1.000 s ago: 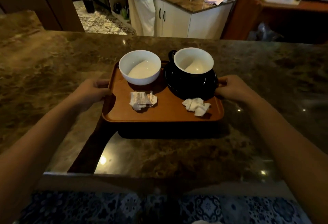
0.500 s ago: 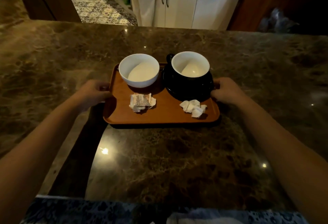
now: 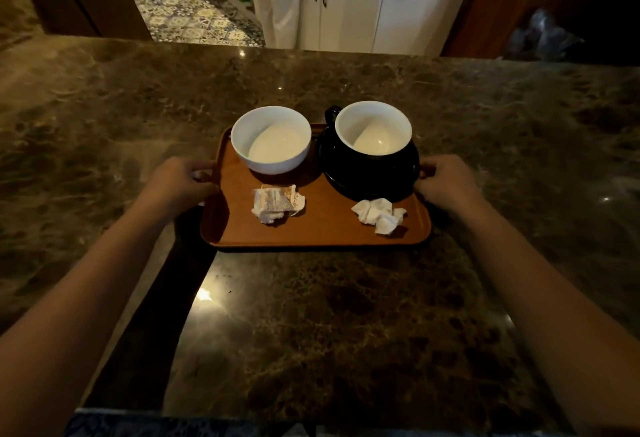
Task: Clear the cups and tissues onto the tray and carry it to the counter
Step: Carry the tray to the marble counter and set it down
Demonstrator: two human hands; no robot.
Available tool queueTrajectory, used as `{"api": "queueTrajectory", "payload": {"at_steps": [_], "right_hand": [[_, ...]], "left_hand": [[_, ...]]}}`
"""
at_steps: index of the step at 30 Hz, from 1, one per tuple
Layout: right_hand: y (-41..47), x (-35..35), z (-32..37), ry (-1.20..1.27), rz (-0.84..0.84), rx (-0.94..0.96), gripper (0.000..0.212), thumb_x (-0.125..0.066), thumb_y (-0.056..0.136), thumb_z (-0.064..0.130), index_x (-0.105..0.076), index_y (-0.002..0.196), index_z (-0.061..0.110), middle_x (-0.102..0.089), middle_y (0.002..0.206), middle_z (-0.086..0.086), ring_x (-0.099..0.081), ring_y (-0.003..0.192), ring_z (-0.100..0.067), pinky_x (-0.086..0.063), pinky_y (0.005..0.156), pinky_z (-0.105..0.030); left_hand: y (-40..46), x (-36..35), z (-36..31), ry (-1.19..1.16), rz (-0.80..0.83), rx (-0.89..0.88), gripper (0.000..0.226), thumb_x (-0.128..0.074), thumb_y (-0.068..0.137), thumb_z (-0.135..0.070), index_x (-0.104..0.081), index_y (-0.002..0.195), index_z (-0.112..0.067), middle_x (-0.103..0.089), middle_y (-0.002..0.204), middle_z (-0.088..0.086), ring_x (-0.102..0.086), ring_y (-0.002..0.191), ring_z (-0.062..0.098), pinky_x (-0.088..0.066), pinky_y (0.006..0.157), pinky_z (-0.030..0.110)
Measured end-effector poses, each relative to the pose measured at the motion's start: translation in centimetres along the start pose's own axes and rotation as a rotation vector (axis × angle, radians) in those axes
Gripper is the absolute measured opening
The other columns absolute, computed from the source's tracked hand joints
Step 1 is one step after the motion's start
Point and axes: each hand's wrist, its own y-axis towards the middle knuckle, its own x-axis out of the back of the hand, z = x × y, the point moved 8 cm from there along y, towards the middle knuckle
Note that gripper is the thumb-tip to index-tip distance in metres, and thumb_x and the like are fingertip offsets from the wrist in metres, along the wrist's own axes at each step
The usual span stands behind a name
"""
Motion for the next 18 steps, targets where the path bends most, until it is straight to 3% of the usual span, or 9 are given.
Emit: {"api": "queueTrajectory", "payload": {"at_steps": [3,7,11,15,18], "right_hand": [[0.7,0.1,-0.1,0.061,-0.011,-0.055,0.019,-0.06,0.082,0.004,-0.068,0.099,0.007,-0.067,0.093,-0.011,-0.063,0.088,-0.026,-0.055,0.083,-0.048],[1.5,0.4,0.1,0.15,-0.041,-0.097,0.02,-0.059,0.082,0.002,-0.069,0.099,0.008,-0.068,0.101,-0.012,-0.062,0.094,-0.026,-0.054,0.087,-0.047],[1.8,0.6,0.4,0.159,-0.051,-0.094,0.02,-0.06,0.083,0.002,-0.068,0.101,0.004,-0.067,0.106,-0.015,-0.061,0.098,-0.026,-0.052,0.09,-0.046],[2.0,0.5,0.2,0.189,-0.031,-0.098,0.024,-0.062,0.082,0.003,-0.068,0.105,0.008,-0.066,0.109,-0.012,-0.06,0.101,-0.025,-0.051,0.092,-0.045],[2.1,0.4,0.1,0.201,-0.03,-0.107,0.028,-0.062,0.082,0.002,-0.067,0.108,0.008,-0.065,0.112,-0.011,-0.06,0.103,-0.025,-0.051,0.092,-0.045]], "left_hand": [[0.5,0.1,-0.3,-0.017,-0.015,0.017,0.047,-0.06,0.078,0.001,-0.056,0.125,-0.008,-0.064,0.098,0.015,-0.058,0.065,0.016,-0.053,0.059,0.026],[1.0,-0.2,-1.1,-0.061,-0.036,0.043,0.048,-0.058,0.08,0.003,-0.052,0.127,-0.007,-0.061,0.119,0.019,-0.057,0.084,0.02,-0.048,0.07,0.031],[1.5,-0.4,-1.0,-0.105,-0.039,0.067,0.048,-0.058,0.081,0.003,-0.052,0.128,-0.008,-0.062,0.118,0.018,-0.06,0.093,0.024,-0.049,0.075,0.034],[1.8,-0.2,-1.1,-0.14,-0.044,0.06,0.048,-0.058,0.081,0.004,-0.052,0.127,-0.007,-0.063,0.111,0.017,-0.057,0.086,0.021,-0.048,0.075,0.033],[1.6,-0.2,-1.2,-0.151,-0.058,0.045,0.048,-0.058,0.082,0.003,-0.052,0.128,-0.008,-0.063,0.114,0.017,-0.06,0.096,0.026,-0.048,0.075,0.033]]}}
